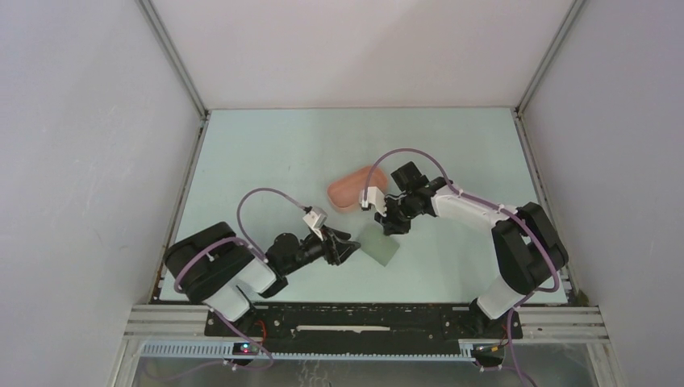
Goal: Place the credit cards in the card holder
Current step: Close the card holder at the center of the board.
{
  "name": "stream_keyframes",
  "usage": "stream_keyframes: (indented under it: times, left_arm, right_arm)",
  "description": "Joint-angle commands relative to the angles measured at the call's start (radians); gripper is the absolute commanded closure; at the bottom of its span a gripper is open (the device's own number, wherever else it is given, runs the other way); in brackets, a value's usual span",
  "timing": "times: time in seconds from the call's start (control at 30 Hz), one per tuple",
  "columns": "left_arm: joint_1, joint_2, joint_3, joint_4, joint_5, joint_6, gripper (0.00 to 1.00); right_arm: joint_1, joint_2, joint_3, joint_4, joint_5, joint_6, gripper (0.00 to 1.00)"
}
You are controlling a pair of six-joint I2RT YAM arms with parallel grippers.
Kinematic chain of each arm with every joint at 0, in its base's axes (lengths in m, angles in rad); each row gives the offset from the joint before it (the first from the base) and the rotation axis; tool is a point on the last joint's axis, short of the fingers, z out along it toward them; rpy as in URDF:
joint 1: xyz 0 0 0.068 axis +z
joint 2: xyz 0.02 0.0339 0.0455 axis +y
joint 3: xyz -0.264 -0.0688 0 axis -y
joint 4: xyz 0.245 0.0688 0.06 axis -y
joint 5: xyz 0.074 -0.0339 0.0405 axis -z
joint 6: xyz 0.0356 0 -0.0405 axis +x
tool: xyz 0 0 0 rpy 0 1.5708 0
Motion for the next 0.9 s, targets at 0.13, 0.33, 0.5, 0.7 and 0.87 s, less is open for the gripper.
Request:
stream_keyframes:
  times: [0.13,0.33,0.5,0.7,0.87]
  left_arm:
    - [0.032,0.152,0.178,-0.061,0.085,-0.001,0.43]
    - [0.036,0.208,0.279,-0.251,0.071,0.009,0.47]
    - [0.034,0.244,0.306,-0.310,0.034,-0.006,0.53]
    - [0.034,0.254,0.335,-0.410,-0.018,-0.005,0.61]
    - [0.034,0.259,0.342,-0.421,-0.018,-0.013,0.65]
  right_arm:
    - [0.012,-0.057,-0.007,0.018,-0.034,-0.047,0.80]
    - [0.017,-0.034,-0.007,0.014,-0.051,-0.043,0.79]
    - [0.017,-0.011,0.006,0.012,-0.028,-0.018,0.79]
    - [0.011,-0.007,0.022,-0.004,0.012,0.019,0.80]
    - [0.006,0.015,0.040,-0.019,0.015,0.046,0.81]
